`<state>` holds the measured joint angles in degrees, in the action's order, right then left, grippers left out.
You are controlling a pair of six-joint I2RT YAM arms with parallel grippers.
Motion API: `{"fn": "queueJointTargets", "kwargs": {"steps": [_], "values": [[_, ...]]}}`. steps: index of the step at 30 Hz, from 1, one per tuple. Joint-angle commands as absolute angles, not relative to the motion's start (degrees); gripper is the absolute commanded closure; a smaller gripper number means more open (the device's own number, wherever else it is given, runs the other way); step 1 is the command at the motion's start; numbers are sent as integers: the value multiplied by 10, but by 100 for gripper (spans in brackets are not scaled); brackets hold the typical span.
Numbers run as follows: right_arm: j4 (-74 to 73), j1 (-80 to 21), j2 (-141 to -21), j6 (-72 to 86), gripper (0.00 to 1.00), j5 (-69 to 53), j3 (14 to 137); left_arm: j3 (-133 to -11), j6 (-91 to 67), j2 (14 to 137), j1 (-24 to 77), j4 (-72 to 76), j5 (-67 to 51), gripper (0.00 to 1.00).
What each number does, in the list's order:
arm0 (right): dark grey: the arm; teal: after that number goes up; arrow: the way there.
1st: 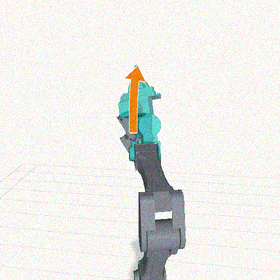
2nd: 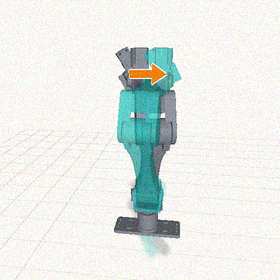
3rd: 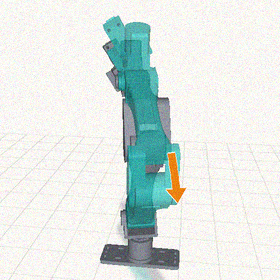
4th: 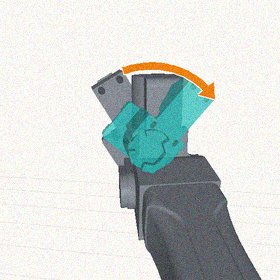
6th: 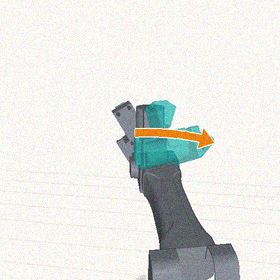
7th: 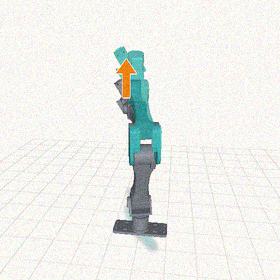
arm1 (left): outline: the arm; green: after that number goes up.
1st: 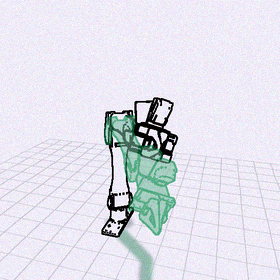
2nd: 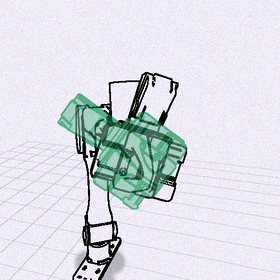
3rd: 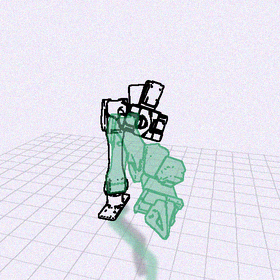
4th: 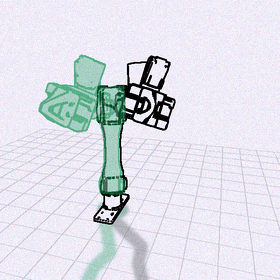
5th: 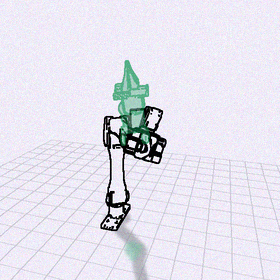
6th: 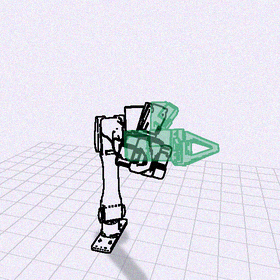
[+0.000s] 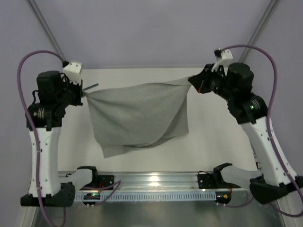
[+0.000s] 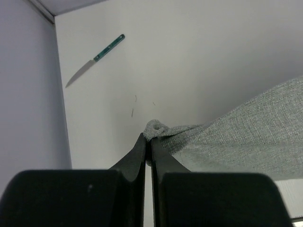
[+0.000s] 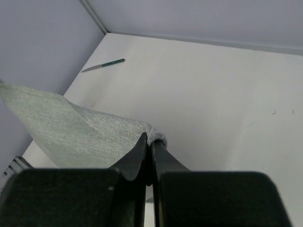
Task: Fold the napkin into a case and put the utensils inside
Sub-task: Flatten out the crumpled napkin at the center of the board.
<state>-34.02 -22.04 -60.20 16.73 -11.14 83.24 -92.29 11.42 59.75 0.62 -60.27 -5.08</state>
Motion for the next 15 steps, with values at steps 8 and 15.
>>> {"fn": "queueJointTargets", "kwargs": {"steps": [8, 15], "values": [[-346, -154, -928, 175, 97, -133, 1291, -1169, 44, 834, 2, -538, 23, 100], [-308, -84, -928, 191, 97, -161, 1351, -1288, 41, 861, -25, -539, 6, 100]]}}
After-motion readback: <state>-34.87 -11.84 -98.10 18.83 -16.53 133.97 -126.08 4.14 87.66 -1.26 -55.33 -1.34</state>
